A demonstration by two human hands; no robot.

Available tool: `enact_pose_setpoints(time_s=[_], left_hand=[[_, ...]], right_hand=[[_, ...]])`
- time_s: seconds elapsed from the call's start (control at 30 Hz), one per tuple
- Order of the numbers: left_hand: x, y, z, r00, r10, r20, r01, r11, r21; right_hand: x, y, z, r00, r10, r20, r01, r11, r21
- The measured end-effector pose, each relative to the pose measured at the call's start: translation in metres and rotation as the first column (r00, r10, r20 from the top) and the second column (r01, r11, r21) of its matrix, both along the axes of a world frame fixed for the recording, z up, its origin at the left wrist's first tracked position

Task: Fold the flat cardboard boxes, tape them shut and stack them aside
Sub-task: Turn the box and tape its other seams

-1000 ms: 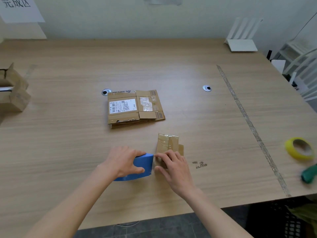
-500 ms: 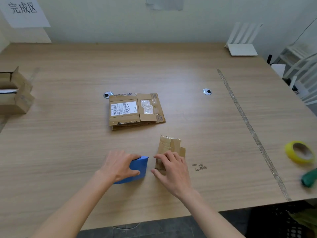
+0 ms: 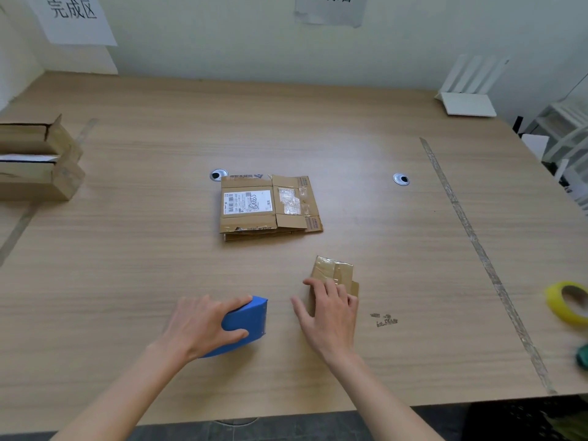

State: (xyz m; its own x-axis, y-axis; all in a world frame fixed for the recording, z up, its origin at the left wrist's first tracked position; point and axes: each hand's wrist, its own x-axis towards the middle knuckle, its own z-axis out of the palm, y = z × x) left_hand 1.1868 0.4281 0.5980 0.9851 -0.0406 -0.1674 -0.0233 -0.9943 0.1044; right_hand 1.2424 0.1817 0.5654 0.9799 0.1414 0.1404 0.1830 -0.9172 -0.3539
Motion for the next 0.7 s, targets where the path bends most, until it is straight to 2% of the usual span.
enact_pose_setpoints(time_s=[0.23, 0.4, 0.57, 0.7], left_hand=[[0.002, 0.0, 0.003, 1.0, -0.013, -0.013, 0.013, 1.0, -0.001], [0.001, 0.003, 0.01, 1.0, -0.015, -0.003, 0.015, 1.0, -0.009], [-0.001, 0.005, 0.012, 1.0, -0.004, 0.013, 0.004, 1.0, -0.013], [-0.002, 0.002, 0.014, 1.0, -0.013, 0.003, 0.013, 1.0, -0.002]], right_hand=[[0.0, 0.006, -0.003, 0.996, -0.043, 0.072, 0.048, 0.996, -0.072], [-0.004, -0.001, -0.009, 0.991, 0.018, 0.136, 0.0, 0.992, -0.129], [-0.001, -0.009, -0.005, 0.991, 0.08, 0.104, -0.068, 0.991, -0.118], [-0.001, -0.015, -0.004, 0.996, 0.037, 0.081, -0.028, 0.994, -0.103]])
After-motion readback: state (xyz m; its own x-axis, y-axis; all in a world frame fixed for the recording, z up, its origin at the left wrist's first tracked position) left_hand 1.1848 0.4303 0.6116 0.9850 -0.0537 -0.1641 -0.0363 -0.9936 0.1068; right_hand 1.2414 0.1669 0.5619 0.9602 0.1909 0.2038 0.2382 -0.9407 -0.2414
